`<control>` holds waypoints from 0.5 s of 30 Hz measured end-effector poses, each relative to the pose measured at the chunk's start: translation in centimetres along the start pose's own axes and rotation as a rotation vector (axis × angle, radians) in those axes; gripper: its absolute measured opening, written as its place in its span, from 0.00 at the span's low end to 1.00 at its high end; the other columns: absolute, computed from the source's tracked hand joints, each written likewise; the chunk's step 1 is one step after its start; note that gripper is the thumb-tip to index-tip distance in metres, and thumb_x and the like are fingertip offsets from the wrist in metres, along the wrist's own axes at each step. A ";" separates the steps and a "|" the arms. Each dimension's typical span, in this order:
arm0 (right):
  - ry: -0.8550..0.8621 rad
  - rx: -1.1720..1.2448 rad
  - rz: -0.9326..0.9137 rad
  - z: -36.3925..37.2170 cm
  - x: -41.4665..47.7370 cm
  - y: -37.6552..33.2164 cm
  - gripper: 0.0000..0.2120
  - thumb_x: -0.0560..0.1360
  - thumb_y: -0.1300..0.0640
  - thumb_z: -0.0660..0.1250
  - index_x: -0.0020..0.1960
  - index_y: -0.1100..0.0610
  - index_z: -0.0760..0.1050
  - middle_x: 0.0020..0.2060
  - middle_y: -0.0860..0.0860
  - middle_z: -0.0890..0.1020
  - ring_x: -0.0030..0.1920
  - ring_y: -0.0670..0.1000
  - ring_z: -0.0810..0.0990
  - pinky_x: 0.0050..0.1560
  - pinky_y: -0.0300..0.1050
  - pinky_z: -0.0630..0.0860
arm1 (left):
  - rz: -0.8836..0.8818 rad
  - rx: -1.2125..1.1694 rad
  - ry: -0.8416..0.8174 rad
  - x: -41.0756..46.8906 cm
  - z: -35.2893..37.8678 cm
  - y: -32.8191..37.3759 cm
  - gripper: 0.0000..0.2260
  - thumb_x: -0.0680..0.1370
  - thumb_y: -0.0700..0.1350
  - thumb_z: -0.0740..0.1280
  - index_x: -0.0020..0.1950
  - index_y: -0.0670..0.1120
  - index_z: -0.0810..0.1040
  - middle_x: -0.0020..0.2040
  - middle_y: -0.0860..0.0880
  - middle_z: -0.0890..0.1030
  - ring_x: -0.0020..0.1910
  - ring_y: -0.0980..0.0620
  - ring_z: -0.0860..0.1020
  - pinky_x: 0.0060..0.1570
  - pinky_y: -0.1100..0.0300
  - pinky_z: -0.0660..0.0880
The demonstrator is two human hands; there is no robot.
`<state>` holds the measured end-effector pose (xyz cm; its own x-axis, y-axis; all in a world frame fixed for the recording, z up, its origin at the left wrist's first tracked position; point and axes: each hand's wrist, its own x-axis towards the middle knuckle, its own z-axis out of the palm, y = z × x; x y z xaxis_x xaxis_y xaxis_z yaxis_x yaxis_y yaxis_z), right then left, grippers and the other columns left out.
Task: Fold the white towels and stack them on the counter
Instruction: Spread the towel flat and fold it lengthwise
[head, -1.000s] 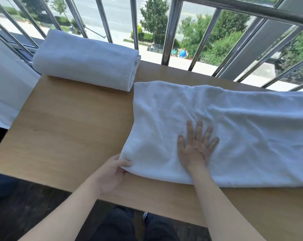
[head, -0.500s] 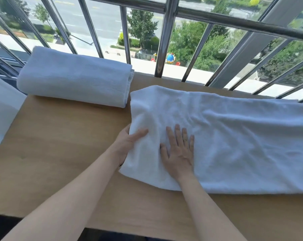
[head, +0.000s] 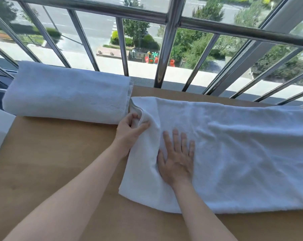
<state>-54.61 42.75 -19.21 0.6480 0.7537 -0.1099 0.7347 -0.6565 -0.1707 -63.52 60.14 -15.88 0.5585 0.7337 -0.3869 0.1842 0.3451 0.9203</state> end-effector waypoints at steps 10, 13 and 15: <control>0.003 -0.019 0.065 -1.5 -2.0 4.9 0.32 0.77 0.39 0.51 0.80 0.44 0.56 0.80 0.50 0.57 0.79 0.58 0.53 0.76 0.63 0.51 | -0.039 0.458 0.022 0.3 1.8 -1.1 0.08 0.70 0.50 0.72 0.38 0.51 0.73 0.33 0.58 0.75 0.31 0.60 0.70 0.32 0.68 0.66; -0.044 -0.009 0.190 -1.0 -2.4 2.4 0.33 0.78 0.34 0.46 0.81 0.41 0.46 0.81 0.48 0.47 0.80 0.58 0.42 0.76 0.66 0.42 | -0.015 0.516 0.049 0.0 1.1 -1.1 0.09 0.71 0.46 0.72 0.39 0.46 0.73 0.37 0.50 0.78 0.32 0.58 0.69 0.34 0.64 0.67; -0.079 -0.010 0.230 -0.4 -2.1 0.2 0.34 0.77 0.31 0.44 0.80 0.39 0.40 0.81 0.49 0.41 0.78 0.61 0.35 0.73 0.71 0.37 | 0.008 0.526 0.104 -0.3 0.9 -1.3 0.09 0.71 0.45 0.72 0.38 0.47 0.72 0.38 0.48 0.78 0.32 0.59 0.70 0.33 0.67 0.66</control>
<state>-55.74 41.03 -18.57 0.7809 0.5843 -0.2208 0.5721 -0.8110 -0.1227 -63.19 58.93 -16.92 0.4834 0.7986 -0.3586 0.5758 0.0185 0.8174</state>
